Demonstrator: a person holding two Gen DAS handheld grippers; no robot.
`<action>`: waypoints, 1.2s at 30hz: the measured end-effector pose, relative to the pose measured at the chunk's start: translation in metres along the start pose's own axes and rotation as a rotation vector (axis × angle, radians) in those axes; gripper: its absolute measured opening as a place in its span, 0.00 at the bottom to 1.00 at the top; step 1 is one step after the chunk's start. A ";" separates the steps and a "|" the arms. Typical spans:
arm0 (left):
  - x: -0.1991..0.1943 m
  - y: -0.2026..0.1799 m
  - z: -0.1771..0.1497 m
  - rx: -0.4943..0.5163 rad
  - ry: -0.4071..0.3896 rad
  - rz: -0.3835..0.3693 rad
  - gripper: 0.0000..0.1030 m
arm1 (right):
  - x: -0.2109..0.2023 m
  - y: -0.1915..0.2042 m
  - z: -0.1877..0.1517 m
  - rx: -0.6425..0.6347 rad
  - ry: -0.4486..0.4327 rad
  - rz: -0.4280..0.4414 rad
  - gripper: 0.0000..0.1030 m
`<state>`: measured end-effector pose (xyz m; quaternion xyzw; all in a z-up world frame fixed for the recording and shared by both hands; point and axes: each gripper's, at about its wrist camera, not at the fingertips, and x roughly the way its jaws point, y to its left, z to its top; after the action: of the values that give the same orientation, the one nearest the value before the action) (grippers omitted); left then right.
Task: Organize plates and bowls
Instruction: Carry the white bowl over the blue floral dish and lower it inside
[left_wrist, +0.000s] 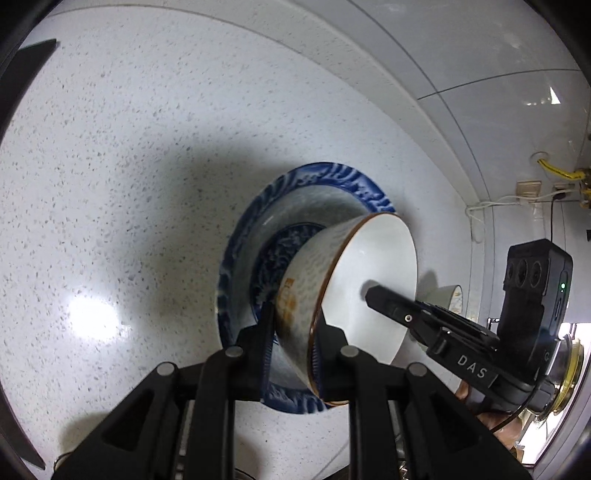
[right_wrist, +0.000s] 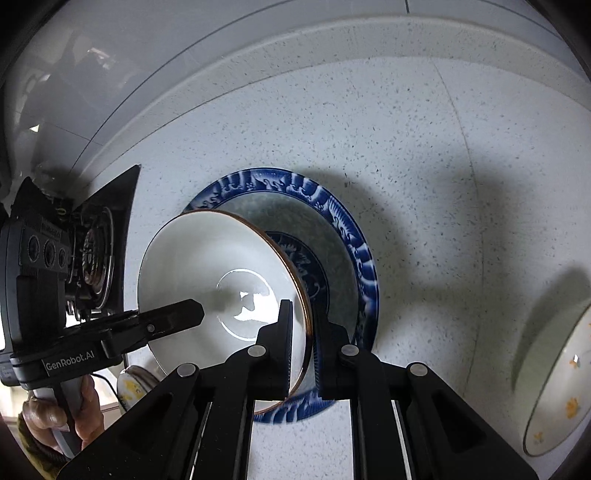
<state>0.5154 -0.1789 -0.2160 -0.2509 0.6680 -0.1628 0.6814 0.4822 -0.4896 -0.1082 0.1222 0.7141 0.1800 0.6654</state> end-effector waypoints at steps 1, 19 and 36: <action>0.003 0.002 0.000 -0.002 0.007 -0.003 0.17 | 0.002 -0.001 0.001 -0.002 0.004 -0.003 0.09; 0.004 -0.013 0.003 0.071 -0.014 0.014 0.25 | -0.004 -0.002 0.007 -0.027 -0.037 -0.015 0.14; 0.003 -0.068 -0.017 0.340 -0.210 0.247 0.64 | -0.037 -0.005 -0.013 -0.060 -0.139 -0.019 0.30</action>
<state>0.5063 -0.2383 -0.1803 -0.0647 0.5820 -0.1613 0.7944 0.4723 -0.5108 -0.0767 0.1076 0.6614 0.1863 0.7185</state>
